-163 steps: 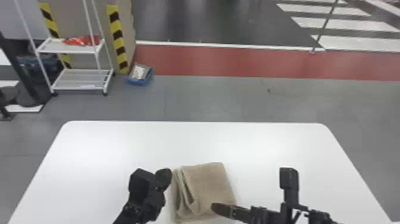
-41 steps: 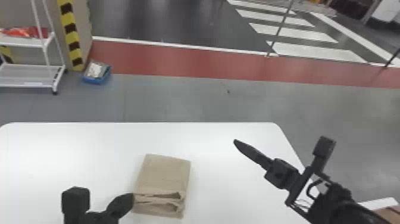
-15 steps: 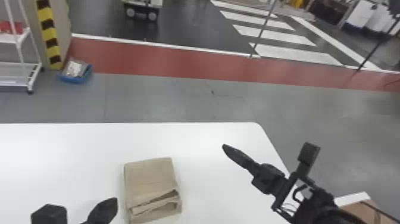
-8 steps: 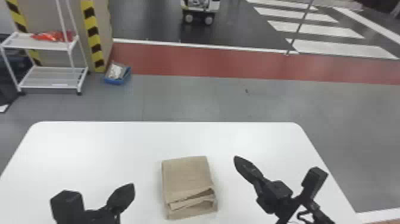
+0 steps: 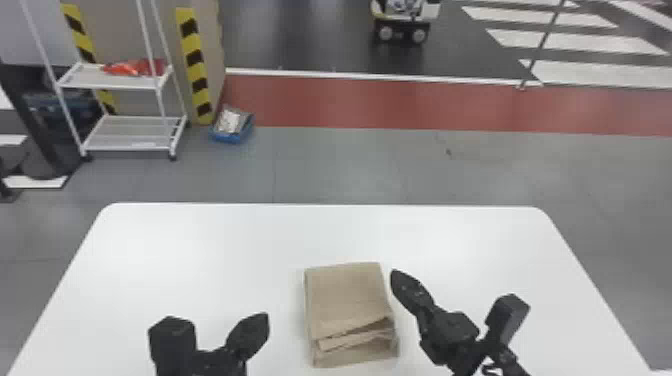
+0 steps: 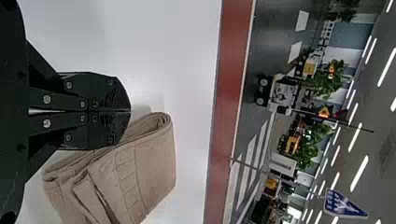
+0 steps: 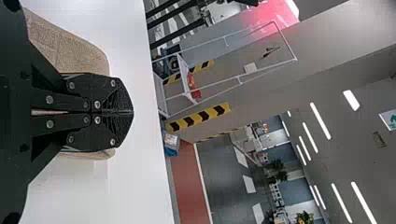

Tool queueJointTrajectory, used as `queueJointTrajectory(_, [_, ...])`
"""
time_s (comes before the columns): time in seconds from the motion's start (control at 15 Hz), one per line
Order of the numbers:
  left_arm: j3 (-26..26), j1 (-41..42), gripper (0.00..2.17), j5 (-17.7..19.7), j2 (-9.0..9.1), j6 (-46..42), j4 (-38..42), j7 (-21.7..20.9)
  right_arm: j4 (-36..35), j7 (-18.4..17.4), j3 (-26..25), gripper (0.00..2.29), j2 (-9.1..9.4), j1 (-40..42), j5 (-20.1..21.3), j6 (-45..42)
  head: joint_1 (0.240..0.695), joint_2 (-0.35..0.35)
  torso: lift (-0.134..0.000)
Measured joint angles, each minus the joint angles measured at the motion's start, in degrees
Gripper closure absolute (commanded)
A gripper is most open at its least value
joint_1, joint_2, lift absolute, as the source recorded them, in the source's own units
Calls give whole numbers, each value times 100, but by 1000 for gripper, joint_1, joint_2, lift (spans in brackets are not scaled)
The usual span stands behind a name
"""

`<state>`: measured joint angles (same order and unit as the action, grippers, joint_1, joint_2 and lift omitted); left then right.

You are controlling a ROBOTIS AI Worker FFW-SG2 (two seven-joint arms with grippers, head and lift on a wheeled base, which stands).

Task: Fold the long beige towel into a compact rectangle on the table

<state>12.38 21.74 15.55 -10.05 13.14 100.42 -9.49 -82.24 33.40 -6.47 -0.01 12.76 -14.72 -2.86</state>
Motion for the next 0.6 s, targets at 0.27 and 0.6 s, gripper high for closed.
queueJointTrajectory(0.27, [81, -54, 1835, -31, 11, -12, -104, 1, 231, 120, 8, 1649, 1, -193, 145, 552, 695, -91, 0])
queueJointTrajectory(0.6, [198, -108, 1835, -91, 21, -2, -135, 17, 224, 423, -63, 1652, 1, -88, 79, 982, 695, -96, 0])
